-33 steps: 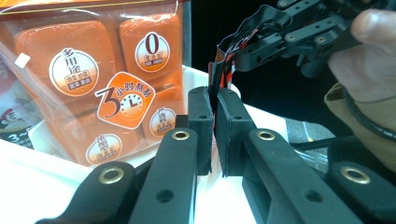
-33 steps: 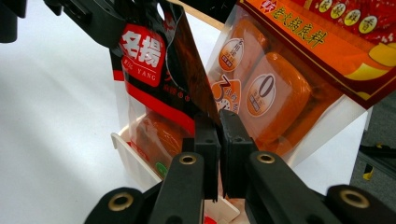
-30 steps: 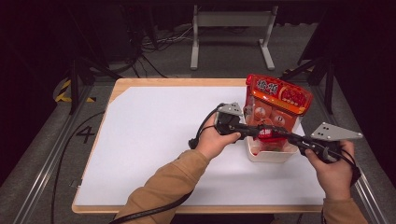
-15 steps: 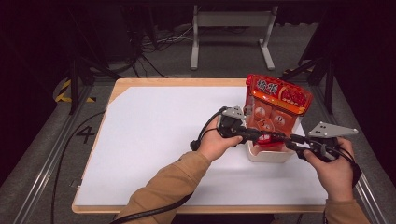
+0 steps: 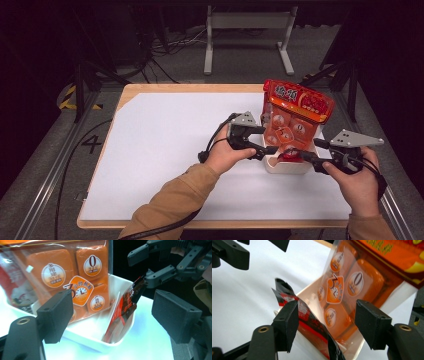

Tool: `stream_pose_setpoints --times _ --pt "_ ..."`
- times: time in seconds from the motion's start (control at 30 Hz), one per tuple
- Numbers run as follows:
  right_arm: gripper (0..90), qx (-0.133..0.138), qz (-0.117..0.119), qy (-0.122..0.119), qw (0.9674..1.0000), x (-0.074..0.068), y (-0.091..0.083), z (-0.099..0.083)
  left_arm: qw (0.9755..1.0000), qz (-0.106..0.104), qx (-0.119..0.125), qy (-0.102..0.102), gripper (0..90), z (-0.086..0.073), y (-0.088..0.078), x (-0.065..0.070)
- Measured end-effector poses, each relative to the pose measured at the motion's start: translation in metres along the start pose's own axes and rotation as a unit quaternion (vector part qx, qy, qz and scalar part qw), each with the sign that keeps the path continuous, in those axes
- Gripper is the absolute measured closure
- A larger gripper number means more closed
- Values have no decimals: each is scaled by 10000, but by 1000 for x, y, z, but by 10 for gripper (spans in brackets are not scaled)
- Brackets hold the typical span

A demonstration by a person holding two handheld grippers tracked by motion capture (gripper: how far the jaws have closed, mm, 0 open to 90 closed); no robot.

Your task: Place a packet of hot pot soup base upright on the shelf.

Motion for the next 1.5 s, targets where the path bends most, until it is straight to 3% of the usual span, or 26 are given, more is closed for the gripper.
stream_pose_setpoints --times 0.17,0.37,0.57,0.77,0.97,1.07,1.23,1.4,1.5 --pt "357 180 101 -39 9998 -6 1 6 9997 178 -15 150 180 -2 -18 -4" --pt "347 584 252 -130 9979 -15 2 25 9982 559 -30 235 177 -9 -59 -13" --pt "313 881 517 -243 9945 -34 6 41 9928 1176 -181 128 168 -30 -114 -31" --pt "284 1109 660 -260 9913 -48 16 48 9887 1463 -258 189 164 -55 -152 -39" --pt "267 1272 826 -286 9880 -59 28 50 9858 1666 -195 -18 162 -77 -182 -47" --pt "266 1295 894 -326 9870 -64 32 50 9849 1725 -147 -32 160 -81 -189 -47" --pt "261 1332 1076 -427 9843 -75 44 49 9807 1950 -106 -9 157 -96 -210 -47" --pt "261 1485 1289 -525 9791 -87 56 47 9778 2085 -144 -131 156 -115 -221 -49" --pt "259 1492 1342 -542 9782 -91 60 45 9772 2112 -136 -164 156 -123 -225 -49"
Point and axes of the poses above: each handheld gripper's, and its own axes: y roughly forward along the jaws, z roughly out of its top, x roughly to its right, the point moved 10 cm from there along y, roughly forward along the jaws, and after that the axes turned 10 degrees about z, right-handed, at the moved point
